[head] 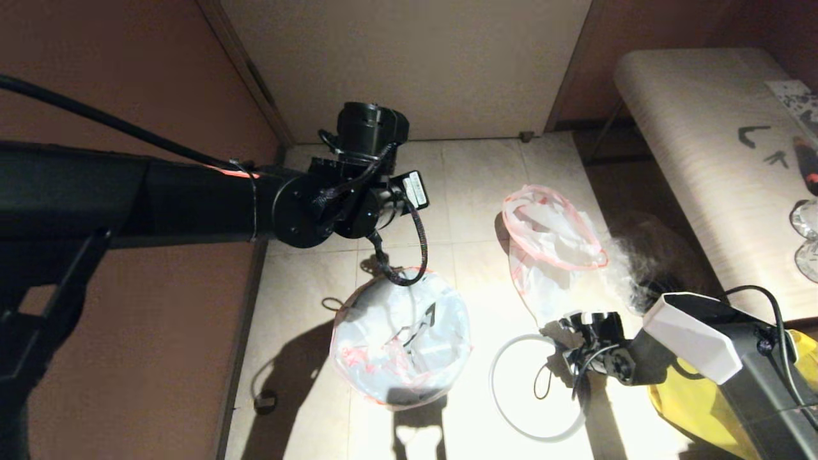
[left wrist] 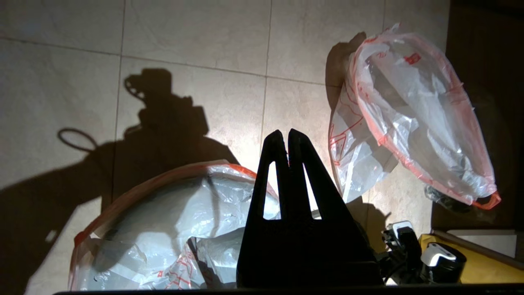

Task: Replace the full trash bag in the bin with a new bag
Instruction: Place the trash can ring on the trash can

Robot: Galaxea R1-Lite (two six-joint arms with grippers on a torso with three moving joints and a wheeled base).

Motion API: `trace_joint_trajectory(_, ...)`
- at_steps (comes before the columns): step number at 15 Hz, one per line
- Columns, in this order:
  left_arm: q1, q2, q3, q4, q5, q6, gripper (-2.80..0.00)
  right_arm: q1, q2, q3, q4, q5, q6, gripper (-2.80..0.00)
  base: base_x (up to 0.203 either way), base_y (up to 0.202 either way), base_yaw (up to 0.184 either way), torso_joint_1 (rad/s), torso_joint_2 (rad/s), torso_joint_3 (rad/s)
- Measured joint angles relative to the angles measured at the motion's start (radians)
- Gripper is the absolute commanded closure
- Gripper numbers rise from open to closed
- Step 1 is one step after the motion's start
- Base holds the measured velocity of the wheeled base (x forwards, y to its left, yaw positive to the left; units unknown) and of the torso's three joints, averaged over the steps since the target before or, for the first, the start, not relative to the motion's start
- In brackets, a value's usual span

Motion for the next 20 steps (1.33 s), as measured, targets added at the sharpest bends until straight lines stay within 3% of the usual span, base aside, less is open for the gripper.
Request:
trace_joint_trajectory(3,0.011,-0.034,-0.016,0.031,0.009,0.004,0.0,0.0,0.038,-0.1,0.102,-0.006,-0.037,-2.8,0.0,0.0,0.0,0.0,0.0,0.0)
trace_joint_trajectory(4,0.022,-0.038,-0.033,0.035,0.012,0.004,0.0,0.0,0.05,-0.135,0.142,-0.007,-0.047,0.0,0.0,0.0,0.0,0.0,0.0,0.0)
trace_joint_trajectory(13,0.049,-0.13,-0.04,0.038,0.013,0.004,0.0,-0.008,0.158,-0.394,0.452,-0.037,-0.079,0.0,0.0,0.0,0.0,0.0,0.0,0.0)
trace_joint_trajectory(20,0.025,-0.197,-0.002,0.038,0.009,0.003,0.0,-0.013,0.091,-0.318,0.45,-0.094,-0.043,0.0,0.0,0.0,0.0,0.0,0.0,0.0)
